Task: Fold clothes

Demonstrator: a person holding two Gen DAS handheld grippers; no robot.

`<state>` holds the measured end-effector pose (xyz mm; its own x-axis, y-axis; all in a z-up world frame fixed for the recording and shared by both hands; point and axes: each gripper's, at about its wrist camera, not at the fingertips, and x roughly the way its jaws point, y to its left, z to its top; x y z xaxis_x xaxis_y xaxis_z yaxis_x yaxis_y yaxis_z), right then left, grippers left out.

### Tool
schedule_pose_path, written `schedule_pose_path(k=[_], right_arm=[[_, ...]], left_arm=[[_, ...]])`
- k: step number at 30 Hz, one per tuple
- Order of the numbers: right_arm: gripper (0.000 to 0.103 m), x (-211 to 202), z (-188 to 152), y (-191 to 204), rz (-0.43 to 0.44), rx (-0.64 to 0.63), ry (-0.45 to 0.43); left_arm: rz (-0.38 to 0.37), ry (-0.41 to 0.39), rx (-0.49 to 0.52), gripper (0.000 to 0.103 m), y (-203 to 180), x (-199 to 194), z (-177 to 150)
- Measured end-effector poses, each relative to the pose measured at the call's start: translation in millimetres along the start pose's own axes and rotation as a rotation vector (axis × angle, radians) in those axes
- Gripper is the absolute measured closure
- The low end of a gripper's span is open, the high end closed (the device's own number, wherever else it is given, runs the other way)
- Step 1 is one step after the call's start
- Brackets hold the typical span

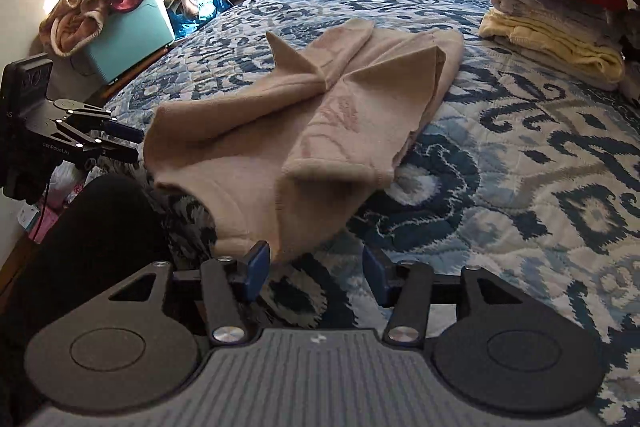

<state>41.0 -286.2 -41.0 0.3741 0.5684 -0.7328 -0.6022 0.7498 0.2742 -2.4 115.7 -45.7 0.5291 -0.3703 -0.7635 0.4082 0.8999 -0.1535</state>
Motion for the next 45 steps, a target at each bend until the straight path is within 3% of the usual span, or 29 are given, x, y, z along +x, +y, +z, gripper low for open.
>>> schedule_pose_path(k=[4, 10, 16, 20, 26, 30, 33, 35, 37, 38, 42, 45], right_arm=[[0.042, -11.2, -6.4, -10.1, -0.017, 0.035, -0.002], [0.041, 8.6, 13.5, -36.8, 0.022, 0.177, -0.075], [0.041, 66.7, 46.5, -83.5, 0.04, 0.406, -0.175], [0.037, 109.1, 75.0, -120.4, 0.035, 0.53, -0.237], [0.033, 164.9, 124.5, -165.5, 0.038, 0.61, -0.295], [0.034, 201.3, 152.9, -192.2, 0.058, 0.642, -0.276], [0.046, 222.0, 165.6, -204.7, 0.088, 0.637, -0.273], [0.071, 233.1, 173.8, -203.1, 0.064, 0.583, -0.261], [0.083, 241.8, 180.3, -194.7, 0.037, 0.485, -0.251], [0.088, 242.1, 182.7, -192.7, 0.034, 0.456, -0.254], [0.09, 228.1, 200.9, -198.5, 0.019, 0.429, -0.309], [0.09, 229.9, 219.7, -206.3, -0.047, 0.432, -0.323]], left_arm=[[0.018, -0.033, -0.042, 0.035, 8.2, -9.5, -3.1], [0.017, -0.088, -0.263, 0.03, 39.5, 11.5, 19.7], [-0.06, -0.131, -0.513, 0.03, 87.8, 62.3, 46.1], [-0.089, -0.165, -0.616, 0.03, 121.3, 95.8, 71.7], [-0.155, -0.205, -0.713, 0.03, 167.2, 141.4, 114.3], [-0.171, -0.181, -0.715, 0.031, 184.4, 178.7, 144.1], [-0.183, -0.164, -0.668, 0.04, 186.5, 201.8, 161.3], [-0.171, -0.14, -0.621, 0.082, 183.7, 216.4, 171.9], [-0.168, -0.137, -0.589, 0.092, 180.7, 226.6, 179.4], [-0.178, -0.156, -0.573, 0.093, 180.3, 225.3, 183.1], [-0.195, -0.244, -0.54, 0.094, 186.6, 213.5, 207.7], [-0.133, -0.203, -0.54, 0.089, 192.5, 227.8, 225.6]])
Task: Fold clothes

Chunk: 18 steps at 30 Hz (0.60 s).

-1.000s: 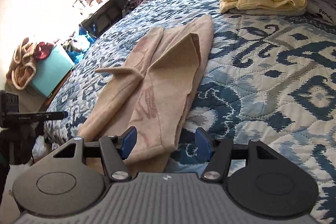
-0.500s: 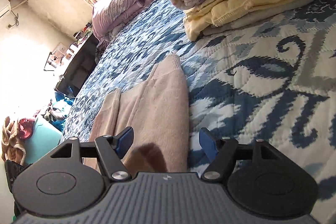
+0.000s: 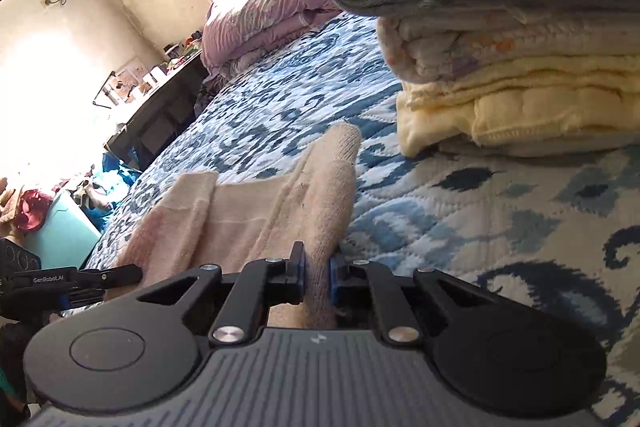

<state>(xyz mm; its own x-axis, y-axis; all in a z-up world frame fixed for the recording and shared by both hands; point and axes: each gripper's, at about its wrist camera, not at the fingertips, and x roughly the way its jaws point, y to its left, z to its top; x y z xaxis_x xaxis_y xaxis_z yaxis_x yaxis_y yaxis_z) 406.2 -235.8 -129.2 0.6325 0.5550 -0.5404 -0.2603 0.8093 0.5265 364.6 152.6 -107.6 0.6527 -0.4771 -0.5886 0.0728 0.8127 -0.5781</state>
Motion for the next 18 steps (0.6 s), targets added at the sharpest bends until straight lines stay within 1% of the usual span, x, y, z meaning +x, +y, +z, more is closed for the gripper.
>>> schedule_pose_path(k=[1, 2, 3, 4, 5, 6, 7, 10, 11, 13, 15, 18], right_arm=[[0.086, 6.1, 2.4, 0.7, -0.039, -0.006, 0.004], [0.071, 9.2, 3.3, 0.5, -0.069, 0.002, 0.016], [0.067, 10.6, 3.3, -0.3, -0.095, 0.018, 0.032], [0.067, 2.9, 0.5, -0.8, -0.089, 0.033, 0.017], [0.066, -9.5, -3.7, -1.2, -0.067, 0.047, -0.014], [0.064, -22.0, -7.9, -1.5, -0.045, 0.062, -0.045], [0.06, -33.3, -15.4, -1.9, -0.028, 0.077, -0.055], [0.056, -65.5, -42.9, -2.7, 0.015, 0.128, -0.054], [0.051, -76.3, -52.0, -3.0, 0.029, 0.144, -0.054], [0.047, -98.0, -71.8, -2.9, 0.058, 0.18, -0.049], [0.047, -116.5, -93.0, -3.0, 0.091, 0.226, -0.035], [0.047, -144.8, -128.6, -1.9, 0.125, 0.294, -0.014]], left_arm=[[0.055, 0.035, -0.001, 0.072, 1.0, 8.0, 2.7], [0.107, 0.047, -0.001, 0.068, 2.7, 8.4, 2.3], [0.123, 0.035, 0.0, 0.068, 3.8, 1.1, -1.2], [0.119, 0.018, 0.002, 0.063, 4.4, -8.0, -5.4], [0.113, -0.001, 0.0, 0.056, 4.5, -21.1, -11.8], [0.106, -0.02, -0.003, 0.052, 4.5, -36.3, -19.4], [0.099, -0.035, -0.005, 0.048, 3.8, -50.3, -27.2], [0.077, -0.052, -0.005, 0.042, -1.4, -88.6, -50.9], [0.069, -0.052, -0.003, 0.039, -3.7, -100.9, -58.8], [0.083, -0.046, 0.014, 0.035, -8.5, -121.5, -73.2], [0.101, -0.038, 0.022, 0.034, -12.2, -141.4, -88.7], [0.077, -0.021, -0.014, 0.034, -17.0, -167.5, -117.4]])
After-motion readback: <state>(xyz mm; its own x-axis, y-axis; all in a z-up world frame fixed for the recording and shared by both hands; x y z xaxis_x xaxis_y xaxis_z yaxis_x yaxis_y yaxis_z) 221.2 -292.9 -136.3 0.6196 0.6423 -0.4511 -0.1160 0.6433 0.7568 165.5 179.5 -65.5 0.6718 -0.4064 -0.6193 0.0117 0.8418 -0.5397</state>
